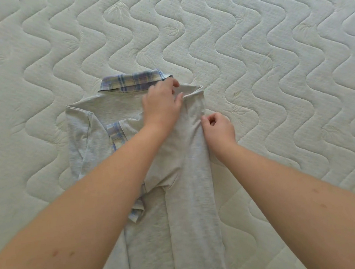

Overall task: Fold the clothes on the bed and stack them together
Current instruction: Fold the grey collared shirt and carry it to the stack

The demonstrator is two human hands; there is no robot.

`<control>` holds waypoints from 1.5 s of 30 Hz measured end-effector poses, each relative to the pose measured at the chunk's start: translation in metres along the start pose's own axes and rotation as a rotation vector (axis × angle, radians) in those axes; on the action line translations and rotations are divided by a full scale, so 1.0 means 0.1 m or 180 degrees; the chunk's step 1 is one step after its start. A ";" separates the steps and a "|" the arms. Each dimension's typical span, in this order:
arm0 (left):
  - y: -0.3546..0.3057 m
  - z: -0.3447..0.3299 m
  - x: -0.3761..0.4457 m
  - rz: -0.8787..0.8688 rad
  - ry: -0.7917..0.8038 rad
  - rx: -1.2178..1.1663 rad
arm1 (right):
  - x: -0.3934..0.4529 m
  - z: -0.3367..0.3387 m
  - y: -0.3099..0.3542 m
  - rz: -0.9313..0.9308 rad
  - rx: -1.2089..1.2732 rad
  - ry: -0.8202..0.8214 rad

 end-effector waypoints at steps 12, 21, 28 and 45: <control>1.11 0.52 -0.47 0.1073 0.1415 0.0730 | -0.29 0.08 0.25 0.0626 0.0671 0.0154; 0.53 0.69 -0.79 0.0077 0.0010 0.0513 | -0.28 -0.35 0.52 -0.0263 0.1336 0.1339; 0.11 0.37 -1.21 -0.0871 0.0721 0.0048 | -0.19 -0.33 0.51 -0.0832 0.2535 0.1115; 0.66 0.28 -1.58 -0.0618 -0.0063 0.0082 | -0.26 -0.29 0.37 -0.0718 0.0678 0.0643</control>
Point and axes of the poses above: each hand's wrist, its own x-axis towards the middle knuckle, its own z-axis out of the back of the hand, y = z × x, the point moved 3 cm from there along x, towards the middle knuckle, and after that the axes turned 9 degrees about x, right-handed, at the moved point
